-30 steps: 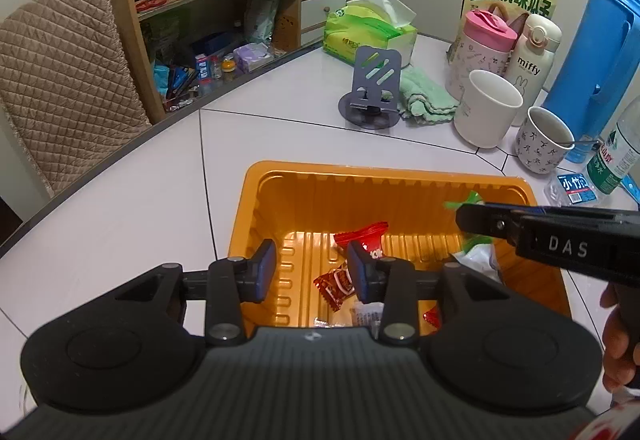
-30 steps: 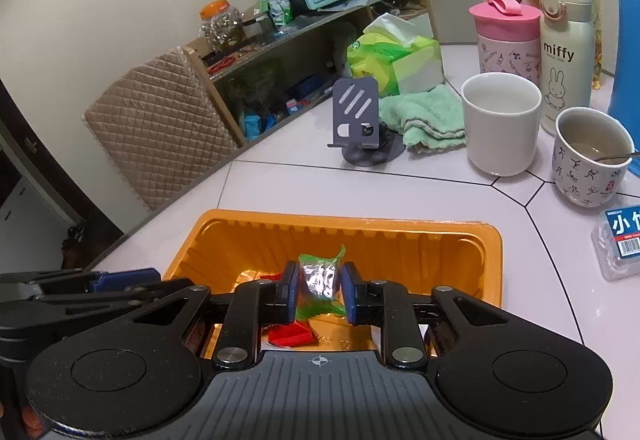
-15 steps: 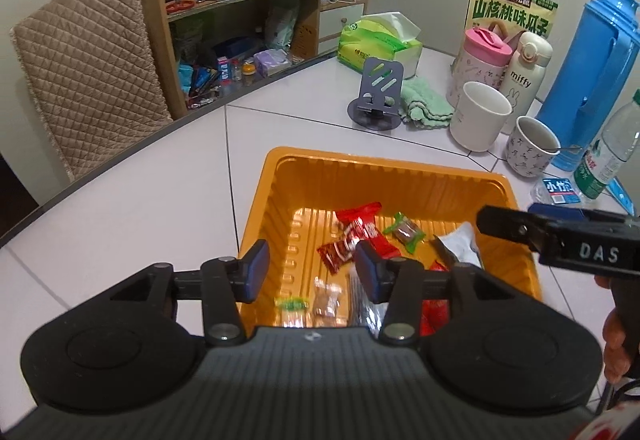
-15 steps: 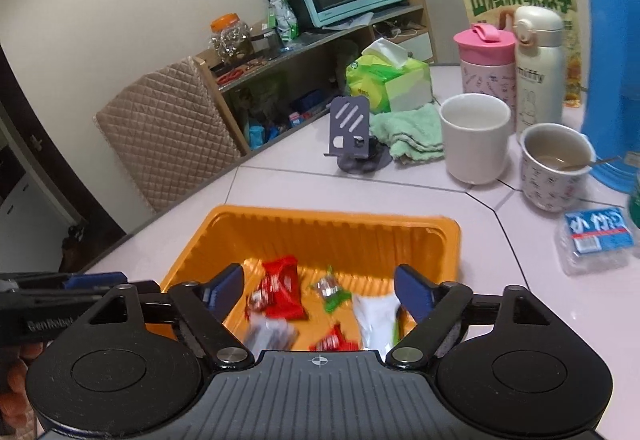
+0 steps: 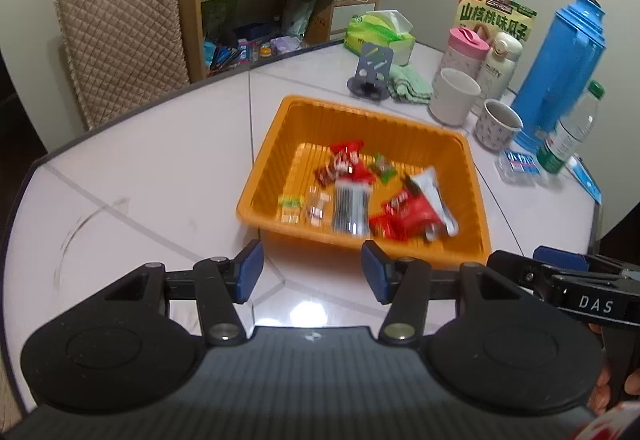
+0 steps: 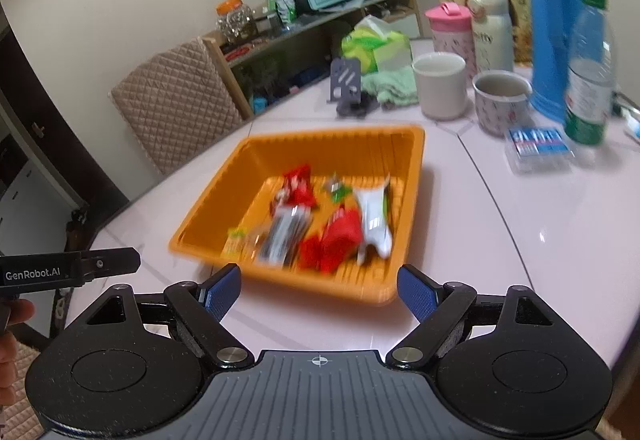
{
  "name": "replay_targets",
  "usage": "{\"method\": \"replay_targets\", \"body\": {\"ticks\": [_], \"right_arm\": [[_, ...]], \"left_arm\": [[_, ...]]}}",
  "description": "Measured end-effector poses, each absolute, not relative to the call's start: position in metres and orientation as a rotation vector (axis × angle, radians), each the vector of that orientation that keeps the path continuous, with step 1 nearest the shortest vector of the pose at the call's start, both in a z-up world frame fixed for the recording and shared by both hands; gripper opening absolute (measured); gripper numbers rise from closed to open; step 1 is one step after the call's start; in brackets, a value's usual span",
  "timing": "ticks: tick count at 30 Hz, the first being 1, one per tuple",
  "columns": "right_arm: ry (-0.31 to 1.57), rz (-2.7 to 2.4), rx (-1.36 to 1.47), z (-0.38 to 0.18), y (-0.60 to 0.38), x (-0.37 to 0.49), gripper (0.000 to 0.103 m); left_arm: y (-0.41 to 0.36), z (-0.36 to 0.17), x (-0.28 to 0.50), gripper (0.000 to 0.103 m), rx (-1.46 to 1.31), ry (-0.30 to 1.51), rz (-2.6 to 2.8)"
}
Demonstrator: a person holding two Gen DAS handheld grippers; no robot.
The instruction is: Organize snacks
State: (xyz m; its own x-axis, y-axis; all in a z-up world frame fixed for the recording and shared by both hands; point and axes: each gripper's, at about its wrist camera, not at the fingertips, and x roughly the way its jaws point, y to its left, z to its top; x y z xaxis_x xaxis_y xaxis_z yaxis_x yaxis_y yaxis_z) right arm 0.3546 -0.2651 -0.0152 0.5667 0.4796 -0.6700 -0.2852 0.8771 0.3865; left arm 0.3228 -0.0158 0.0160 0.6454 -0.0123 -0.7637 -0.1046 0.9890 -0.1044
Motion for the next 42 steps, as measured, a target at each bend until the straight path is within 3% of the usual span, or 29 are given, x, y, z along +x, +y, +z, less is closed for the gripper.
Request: {"method": "replay_targets", "body": {"ticks": [23,42], "right_arm": [[0.916,0.426,0.184,0.012,-0.224,0.138,0.085],[0.932,0.419,0.162,0.006,-0.22,0.077,0.085]], "left_arm": [[0.0,0.024,0.107,0.052,-0.129,0.927,-0.017],[0.0,0.02,0.046,0.052,-0.116,0.932,-0.053]]}}
